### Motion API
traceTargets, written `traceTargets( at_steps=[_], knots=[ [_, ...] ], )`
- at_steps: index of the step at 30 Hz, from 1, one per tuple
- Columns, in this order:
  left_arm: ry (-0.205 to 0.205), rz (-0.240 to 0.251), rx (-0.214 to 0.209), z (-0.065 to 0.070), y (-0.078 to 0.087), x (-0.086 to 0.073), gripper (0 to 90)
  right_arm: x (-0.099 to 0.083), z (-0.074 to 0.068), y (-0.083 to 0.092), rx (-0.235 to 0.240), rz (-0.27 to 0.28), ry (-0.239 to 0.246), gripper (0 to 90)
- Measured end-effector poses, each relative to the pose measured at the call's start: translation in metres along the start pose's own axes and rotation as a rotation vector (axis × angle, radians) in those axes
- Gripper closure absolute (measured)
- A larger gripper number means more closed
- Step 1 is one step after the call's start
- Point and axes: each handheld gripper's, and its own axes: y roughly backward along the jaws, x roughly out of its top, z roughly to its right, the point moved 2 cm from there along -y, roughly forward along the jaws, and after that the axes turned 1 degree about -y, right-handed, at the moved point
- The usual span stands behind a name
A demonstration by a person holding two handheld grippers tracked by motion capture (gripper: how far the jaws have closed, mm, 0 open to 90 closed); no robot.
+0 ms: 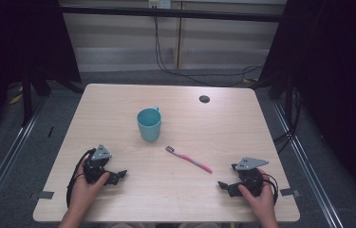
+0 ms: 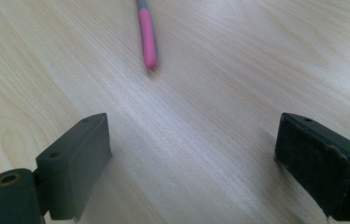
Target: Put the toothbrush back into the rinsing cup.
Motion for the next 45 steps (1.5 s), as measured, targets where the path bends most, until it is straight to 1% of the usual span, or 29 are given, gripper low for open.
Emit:
traceTargets(
  at_steps=[10, 12, 13, 14, 16, 18, 19, 21, 22, 24, 25, 27, 28, 29, 30, 31, 33, 34, 35, 36, 38, 39, 40, 41, 43, 44, 45],
  knots=[
    [0.001, -0.002, 0.0, 0.0, 0.0, 0.0, 4.9, 0.001, 0.0, -0.001, -0.002, -0.001, -0.005, 9.8],
    [0.001, -0.002, 0.0, 0.0, 0.0, 0.0, 4.9, 0.002, 0.0, -0.001, -0.003, -0.013, -0.008, 10.0],
    [0.001, -0.002, 0.0, 0.0, 0.0, 0.0, 4.9, 0.004, 0.0, -0.001, -0.006, -0.028, -0.007, 10.2],
    [-0.005, -0.003, 0.002, 0.0, 0.0, 0.0, 4.9, 0.008, 0.0, -0.002, -0.006, -0.063, -0.01, 12.3],
    [0.001, -0.002, 0.0, 0.0, 0.0, 0.0, 4.9, 0.014, 0.0, -0.003, -0.004, -0.1, -0.008, 13.6],
    [-0.006, -0.003, 0.003, 0.0, 0.0, 0.0, 4.9, 0.02, 0.0, -0.004, 0.004, -0.154, 0.004, 16.3],
    [-0.006, -0.003, 0.003, 0.0, 0.0, 0.0, 4.9, 0.02, 0.0, -0.004, 0.004, -0.154, 0.004, 16.3],
    [-0.006, -0.003, 0.003, 0.0, 0.0, 0.0, 4.9, 0.027, -0.001, -0.006, 0.019, -0.196, 0.028, 21.3],
    [-0.005, -0.003, 0.003, 0.0, 0.0, 0.0, 4.9, 0.035, -0.003, -0.008, 0.03, -0.237, 0.055, 22.7],
    [-0.006, -0.003, 0.003, 0.0, 0.0, 0.0, 4.9, 0.043, -0.005, -0.01, 0.033, -0.279, 0.063, 24.9],
    [-0.006, -0.003, 0.003, 0.0, 0.0, 0.0, 4.9, 0.043, -0.005, -0.01, 0.033, -0.279, 0.063, 24.9],
    [-0.007, -0.002, 0.003, 0.0, 0.0, 0.0, 4.9, 0.052, -0.008, -0.011, 0.06, -0.303, 0.063, 27.2],
    [-0.007, -0.002, 0.002, 0.0, 0.0, 0.0, 4.9, 0.061, -0.01, -0.013, 0.062, -0.323, 0.081, 29.0],
    [-0.007, -0.001, 0.002, 0.0, 0.0, 0.0, 4.9, 0.065, -0.011, -0.014, 0.067, -0.342, 0.091, 29.8],
    [0.001, 0.002, -0.002, 0.0, 0.0, 0.0, 4.9, 0.069, -0.012, -0.016, 0.067, -0.357, 0.102, 31.4],
    [0.001, 0.002, -0.002, 0.0, 0.0, 0.0, 4.9, 0.069, -0.012, -0.016, 0.067, -0.357, 0.102, 31.4],
    [0.001, 0.0, -0.001, 0.0, 0.0, 0.0, 4.9, 0.076, -0.013, -0.019, 0.073, -0.397, 0.114, 32.6],
    [0.001, 0.0, -0.001, 0.0, 0.0, 0.0, 4.9, 0.079, -0.013, -0.02, 0.069, -0.406, 0.127, 32.9],
    [0.001, 0.0, -0.001, 0.0, 0.0, 0.0, 4.9, 0.085, -0.012, -0.022, 0.073, -0.425, 0.15, 33.8],
    [0.001, 0.0, -0.001, 0.0, 0.0, 0.0, 4.9, 0.085, -0.012, -0.022, 0.073, -0.425, 0.15, 33.8],
    [0.001, 0.002, -0.002, 0.0, 0.0, 0.0, 4.9, 0.092, -0.013, -0.024, 0.067, -0.438, 0.162, 34.3],
    [0.002, 0.002, -0.002, 0.0, 0.0, 0.0, 4.9, 0.096, -0.014, -0.026, 0.084, -0.446, 0.177, 38.5],
    [0.002, 0.002, -0.002, 0.0, 0.0, 0.0, 4.9, 0.098, -0.016, -0.028, 0.092, -0.455, 0.183, 39.9],
    [0.002, 0.002, -0.002, 0.0, 0.0, 0.0, 4.9, 0.098, -0.016, -0.028, 0.092, -0.455, 0.183, 39.9],
    [0.001, 0.0, -0.001, 0.0, 0.0, 0.0, 4.9, 0.101, -0.018, -0.033, 0.1, -0.483, 0.192, 41.8],
    [0.002, 0.002, -0.002, 0.0, 0.0, 0.0, 4.9, 0.103, -0.02, -0.035, 0.099, -0.496, 0.185, 42.3],
    [0.002, 0.001, -0.002, 0.0, 0.0, 0.0, 4.9, 0.104, -0.02, -0.038, 0.109, -0.505, 0.187, 43.1]
  ],
)
